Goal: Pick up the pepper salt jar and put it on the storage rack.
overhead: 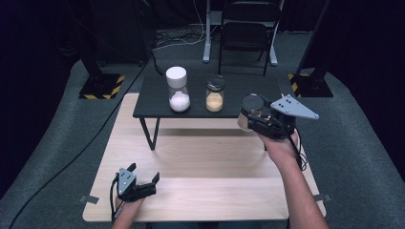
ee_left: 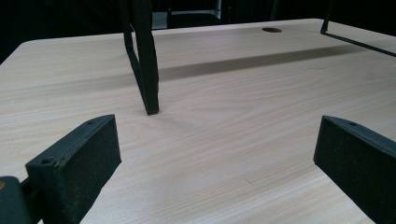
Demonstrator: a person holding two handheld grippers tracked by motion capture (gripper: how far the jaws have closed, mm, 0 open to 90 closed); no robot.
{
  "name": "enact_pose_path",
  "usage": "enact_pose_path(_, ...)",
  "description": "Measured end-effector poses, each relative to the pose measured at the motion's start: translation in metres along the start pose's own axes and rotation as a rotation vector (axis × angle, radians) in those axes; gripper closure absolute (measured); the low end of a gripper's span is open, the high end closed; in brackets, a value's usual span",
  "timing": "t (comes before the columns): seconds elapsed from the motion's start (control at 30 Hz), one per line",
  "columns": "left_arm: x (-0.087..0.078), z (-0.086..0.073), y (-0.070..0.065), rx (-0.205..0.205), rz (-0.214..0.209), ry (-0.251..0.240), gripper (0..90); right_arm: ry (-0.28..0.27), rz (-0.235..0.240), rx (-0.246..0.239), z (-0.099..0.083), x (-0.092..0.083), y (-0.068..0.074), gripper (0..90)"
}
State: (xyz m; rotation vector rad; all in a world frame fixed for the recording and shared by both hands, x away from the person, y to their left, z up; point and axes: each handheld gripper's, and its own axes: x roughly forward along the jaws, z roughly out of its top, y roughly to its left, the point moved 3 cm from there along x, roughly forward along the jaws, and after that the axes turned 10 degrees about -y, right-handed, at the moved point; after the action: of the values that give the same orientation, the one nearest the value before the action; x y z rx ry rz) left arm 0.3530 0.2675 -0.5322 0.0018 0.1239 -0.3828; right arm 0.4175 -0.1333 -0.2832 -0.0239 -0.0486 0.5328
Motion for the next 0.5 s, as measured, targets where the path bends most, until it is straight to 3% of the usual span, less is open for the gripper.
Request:
enact_pose_path(0.2,0.0,0.0,-0.001,0.004,0.0,0.001,0.2,-0.01,-0.031,0.022,0.005,0.014,-0.007,34.6)
enact_pose_path(0.5,0.0,0.0,-0.001,0.004,0.0,0.003,0.2,-0.005,-0.069,0.019,0.014,0.04,-0.021,34.6)
